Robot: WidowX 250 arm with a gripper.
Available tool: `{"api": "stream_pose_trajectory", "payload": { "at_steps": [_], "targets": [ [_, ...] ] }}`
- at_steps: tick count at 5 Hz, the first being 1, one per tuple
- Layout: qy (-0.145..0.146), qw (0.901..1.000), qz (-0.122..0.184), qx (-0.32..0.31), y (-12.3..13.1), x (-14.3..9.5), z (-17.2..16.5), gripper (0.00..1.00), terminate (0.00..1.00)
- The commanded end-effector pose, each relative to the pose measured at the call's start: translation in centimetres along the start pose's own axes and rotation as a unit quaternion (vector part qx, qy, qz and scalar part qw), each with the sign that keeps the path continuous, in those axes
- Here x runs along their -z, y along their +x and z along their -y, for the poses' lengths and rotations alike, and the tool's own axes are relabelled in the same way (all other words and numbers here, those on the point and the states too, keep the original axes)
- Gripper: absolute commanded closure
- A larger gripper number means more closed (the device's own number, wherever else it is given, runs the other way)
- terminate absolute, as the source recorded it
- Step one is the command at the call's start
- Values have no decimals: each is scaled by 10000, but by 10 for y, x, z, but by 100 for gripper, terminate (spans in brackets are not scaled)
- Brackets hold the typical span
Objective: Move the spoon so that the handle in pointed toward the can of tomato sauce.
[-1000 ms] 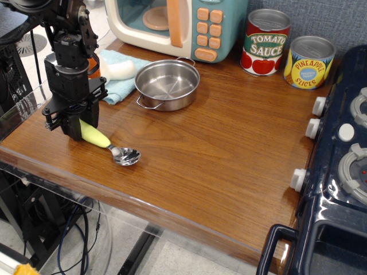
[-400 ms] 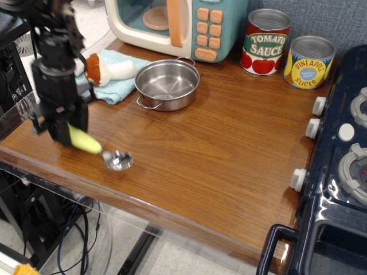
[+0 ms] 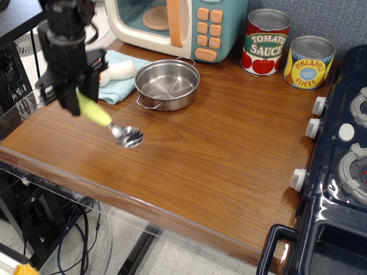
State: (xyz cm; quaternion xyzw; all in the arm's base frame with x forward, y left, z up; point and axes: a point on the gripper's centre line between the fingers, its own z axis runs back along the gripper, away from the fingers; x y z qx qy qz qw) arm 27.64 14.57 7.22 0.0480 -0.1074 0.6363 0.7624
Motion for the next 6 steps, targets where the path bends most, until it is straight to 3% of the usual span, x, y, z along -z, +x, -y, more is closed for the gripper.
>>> {"api": "stream_pose_trajectory", "payload": {
  "at_steps": [1, 2, 3, 4, 5, 6],
  "targets": [
    [-1022, 9809, 444, 1593, -53, -62, 64, 100, 0],
    [-1492, 9505, 504, 2677, -72, -62, 97, 100, 0],
    [-1668, 9286, 690, 3242, -82, -60, 130, 100, 0],
    [-1997, 9039, 577, 3737, -90, -51, 167, 100, 0],
    [-2138, 8809, 673, 4169, -108, -37, 193, 100, 0],
    [-2044, 8709, 618, 4427, -126, -22, 202, 100, 0]
  ]
}}
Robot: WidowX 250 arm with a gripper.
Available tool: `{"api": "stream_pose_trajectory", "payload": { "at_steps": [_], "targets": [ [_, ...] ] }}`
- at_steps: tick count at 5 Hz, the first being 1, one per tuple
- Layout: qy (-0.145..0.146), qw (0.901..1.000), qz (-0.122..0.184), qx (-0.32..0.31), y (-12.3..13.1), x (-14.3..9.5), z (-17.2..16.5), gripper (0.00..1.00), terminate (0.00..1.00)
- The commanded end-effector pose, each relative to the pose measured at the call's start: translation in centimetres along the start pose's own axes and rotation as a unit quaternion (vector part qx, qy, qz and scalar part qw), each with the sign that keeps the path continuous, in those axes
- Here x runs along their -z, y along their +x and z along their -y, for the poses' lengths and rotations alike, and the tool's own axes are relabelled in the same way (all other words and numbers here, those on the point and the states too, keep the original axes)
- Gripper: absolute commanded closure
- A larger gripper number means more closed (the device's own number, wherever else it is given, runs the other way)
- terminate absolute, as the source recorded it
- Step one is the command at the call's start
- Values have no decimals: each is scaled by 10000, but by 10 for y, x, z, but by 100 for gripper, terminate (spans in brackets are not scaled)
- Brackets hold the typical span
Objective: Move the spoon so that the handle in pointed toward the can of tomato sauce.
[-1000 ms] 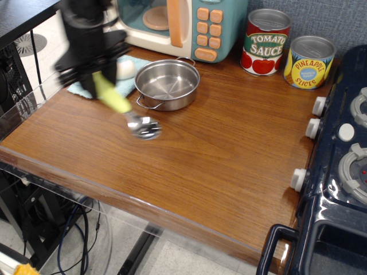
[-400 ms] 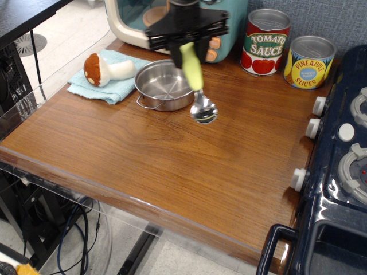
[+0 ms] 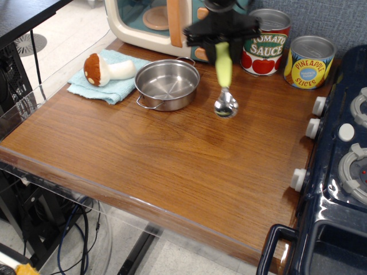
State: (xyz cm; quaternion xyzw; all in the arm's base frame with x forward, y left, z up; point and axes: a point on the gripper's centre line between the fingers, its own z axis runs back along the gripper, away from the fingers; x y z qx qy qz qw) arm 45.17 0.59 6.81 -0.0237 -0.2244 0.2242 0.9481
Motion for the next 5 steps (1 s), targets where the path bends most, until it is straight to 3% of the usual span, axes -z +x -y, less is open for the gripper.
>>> {"api": "stream_pose_trajectory", "payload": {
  "at_steps": [1, 4, 5],
  "targets": [
    [-77, 9990, 190, 405, -20, -5, 24, 100, 0],
    [220, 9976, -247, 608, -44, 17, 26, 100, 0],
    [349, 9972, -460, 468, -41, 20, 22, 0, 0]
  ]
}}
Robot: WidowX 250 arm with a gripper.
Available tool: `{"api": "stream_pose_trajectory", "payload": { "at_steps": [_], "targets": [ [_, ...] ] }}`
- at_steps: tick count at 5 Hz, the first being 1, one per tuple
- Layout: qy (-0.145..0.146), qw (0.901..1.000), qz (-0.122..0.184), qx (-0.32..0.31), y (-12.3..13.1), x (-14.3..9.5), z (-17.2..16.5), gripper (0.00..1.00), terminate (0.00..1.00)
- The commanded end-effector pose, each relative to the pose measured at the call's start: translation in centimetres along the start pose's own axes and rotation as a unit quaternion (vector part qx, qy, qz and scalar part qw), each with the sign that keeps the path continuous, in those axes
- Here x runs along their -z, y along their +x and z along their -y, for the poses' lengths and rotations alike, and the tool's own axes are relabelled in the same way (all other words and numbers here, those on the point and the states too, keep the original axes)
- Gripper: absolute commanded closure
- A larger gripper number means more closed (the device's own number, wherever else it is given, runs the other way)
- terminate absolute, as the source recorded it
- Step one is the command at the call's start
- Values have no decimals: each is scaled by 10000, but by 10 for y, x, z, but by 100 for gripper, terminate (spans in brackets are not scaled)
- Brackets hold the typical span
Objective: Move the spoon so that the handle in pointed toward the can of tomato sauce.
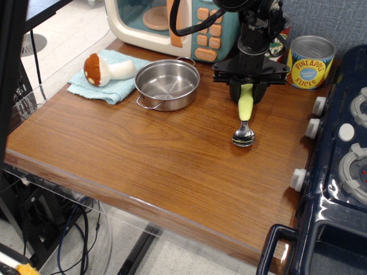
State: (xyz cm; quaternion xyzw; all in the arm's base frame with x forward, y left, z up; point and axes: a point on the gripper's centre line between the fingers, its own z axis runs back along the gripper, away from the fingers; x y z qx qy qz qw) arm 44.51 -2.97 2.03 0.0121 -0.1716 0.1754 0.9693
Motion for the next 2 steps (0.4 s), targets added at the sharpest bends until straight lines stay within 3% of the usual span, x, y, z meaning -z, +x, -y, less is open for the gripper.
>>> {"api": "stream_pose_trajectory", "payload": {
  "at_steps": [1, 2],
  "targets": [
    [6, 9999, 49, -117, -1, -21, -3, 0, 0],
    [-51, 9997, 68, -213, 3, -30, -7, 0, 0]
  ]
}}
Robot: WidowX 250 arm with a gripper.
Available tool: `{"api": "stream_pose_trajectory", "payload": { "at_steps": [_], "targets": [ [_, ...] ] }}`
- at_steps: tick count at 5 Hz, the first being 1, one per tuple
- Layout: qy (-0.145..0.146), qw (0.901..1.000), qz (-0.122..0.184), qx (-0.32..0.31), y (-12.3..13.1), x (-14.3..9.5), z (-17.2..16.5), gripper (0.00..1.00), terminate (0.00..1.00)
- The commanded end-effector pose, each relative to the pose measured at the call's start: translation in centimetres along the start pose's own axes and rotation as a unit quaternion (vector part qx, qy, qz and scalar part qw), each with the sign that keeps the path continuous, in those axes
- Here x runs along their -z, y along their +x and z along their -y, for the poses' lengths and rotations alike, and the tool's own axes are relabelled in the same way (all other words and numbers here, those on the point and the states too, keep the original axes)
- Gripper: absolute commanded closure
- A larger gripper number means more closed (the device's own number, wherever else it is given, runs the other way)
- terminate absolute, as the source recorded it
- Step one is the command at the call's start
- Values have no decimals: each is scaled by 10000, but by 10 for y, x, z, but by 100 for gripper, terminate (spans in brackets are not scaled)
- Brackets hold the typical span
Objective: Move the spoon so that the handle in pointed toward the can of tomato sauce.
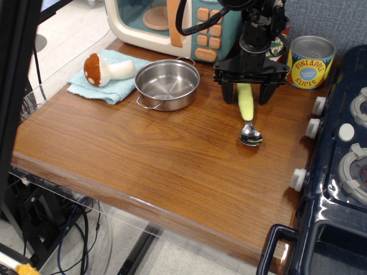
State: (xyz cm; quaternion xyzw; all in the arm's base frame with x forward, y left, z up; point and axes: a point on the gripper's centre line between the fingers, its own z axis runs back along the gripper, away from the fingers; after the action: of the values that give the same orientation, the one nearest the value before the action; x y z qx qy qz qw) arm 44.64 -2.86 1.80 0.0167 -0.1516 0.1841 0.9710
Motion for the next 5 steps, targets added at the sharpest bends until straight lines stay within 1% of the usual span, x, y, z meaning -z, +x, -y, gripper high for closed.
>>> {"api": "stream_pose_trajectory", "payload": {
  "at_steps": [1, 2, 3, 4, 5],
  "targets": [
    [-165, 9991, 293, -255, 6, -42, -12, 0, 0],
    [-256, 9979, 416, -414, 11, -61, -20, 0, 0],
    [-449, 9961, 548, -518, 11, -85, -27, 0, 0],
    [-604, 9944, 610, -618, 8, -103, -38, 0, 0],
    [-604, 9944, 610, -618, 8, -103, -38, 0, 0]
  ]
}}
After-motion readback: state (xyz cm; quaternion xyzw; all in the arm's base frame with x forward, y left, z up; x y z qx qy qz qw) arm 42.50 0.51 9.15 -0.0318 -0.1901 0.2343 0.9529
